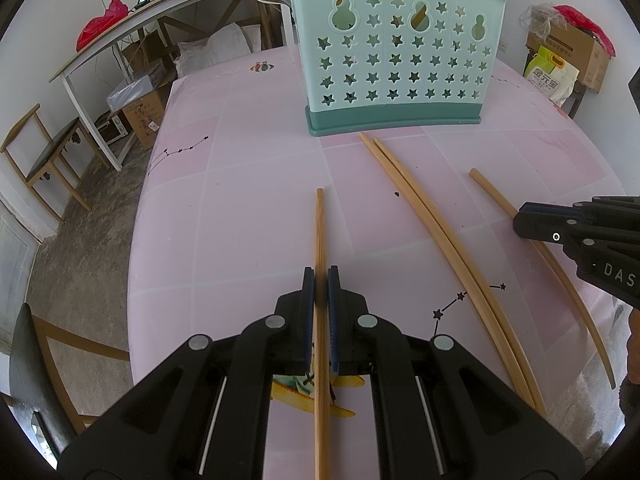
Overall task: Organize utensils
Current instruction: 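Hold one wooden chopstick in each gripper just above the table, then lift the left gripper's chopstick over the green holder and open the left gripper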
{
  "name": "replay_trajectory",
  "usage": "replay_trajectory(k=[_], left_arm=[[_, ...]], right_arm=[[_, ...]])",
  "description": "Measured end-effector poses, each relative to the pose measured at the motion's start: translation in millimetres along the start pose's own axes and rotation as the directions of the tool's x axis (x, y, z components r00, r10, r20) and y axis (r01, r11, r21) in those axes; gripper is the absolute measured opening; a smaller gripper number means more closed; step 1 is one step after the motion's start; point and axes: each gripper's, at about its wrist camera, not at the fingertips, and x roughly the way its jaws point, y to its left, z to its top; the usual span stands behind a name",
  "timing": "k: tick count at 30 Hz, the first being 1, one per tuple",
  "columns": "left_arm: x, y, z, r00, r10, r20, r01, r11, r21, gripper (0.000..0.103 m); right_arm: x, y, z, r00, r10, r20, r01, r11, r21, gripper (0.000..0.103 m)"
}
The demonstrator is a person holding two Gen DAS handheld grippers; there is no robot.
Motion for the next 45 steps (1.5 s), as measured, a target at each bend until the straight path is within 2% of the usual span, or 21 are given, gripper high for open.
replay_trajectory(k=[11,18,22,25,29,31,33,37,40,45], left_arm=[[8.0,5.8,12.4,1.000,0.010,0.018,-0.010,1.000,-0.013,0.005],[21.8,20.8,25.6,0.999,-0.028,0.045,0.031,0.997,-0.069,0.005],[26.0,32.0,30.4,0.995,-0.082,0.048,0.087,0.989,-0.119,0.005],[24.8,46.2,30.1,0.988,-0.146,0.048,0.153,0.969,-0.194,0.005],[11.2,56.1,25.3,0.976,-0.197,0.090,0.213,0.948,-0.235,0.005],[-0.3,62.0,24.9,0.964,-0.236,0.123,0.260,0.932,-0.254,0.005],[-18.0,69.7,26.6,0.943,-0.280,0.181,0.321,0.907,-0.271,0.005],[-54.4,81.2,35.9,0.891,-0.331,0.310,0.416,0.869,-0.268,0.005],[-79.7,84.6,45.0,0.849,-0.343,0.401,0.459,0.856,-0.239,0.005],[-107.8,86.2,67.9,0.793,-0.350,0.499,0.495,0.848,-0.191,0.005]], right_arm=[[0.3,0.1,0.0,1.000,0.002,0.000,-0.002,1.000,0.006,0.008],[0.7,-0.8,0.7,1.000,0.007,0.002,-0.007,1.000,0.010,0.008],[0.7,-2.0,0.3,1.000,0.014,0.005,-0.014,1.000,0.015,0.008],[1.0,-2.8,0.0,1.000,0.022,0.006,-0.022,1.000,0.020,0.008],[1.0,-4.7,-0.8,0.999,0.031,0.010,-0.031,0.999,0.027,0.008],[1.1,-4.8,-0.8,0.999,0.031,0.011,-0.031,0.999,0.027,0.008],[1.0,-4.5,-1.2,0.999,0.031,0.010,-0.031,0.999,0.027,0.008],[1.2,-5.1,-1.6,0.999,0.033,0.012,-0.033,0.999,0.031,0.008],[1.5,-5.1,-1.8,0.999,0.034,0.014,-0.034,0.999,0.032,0.008],[1.3,-4.4,-1.6,0.999,0.036,0.013,-0.036,0.999,0.023,0.008]])
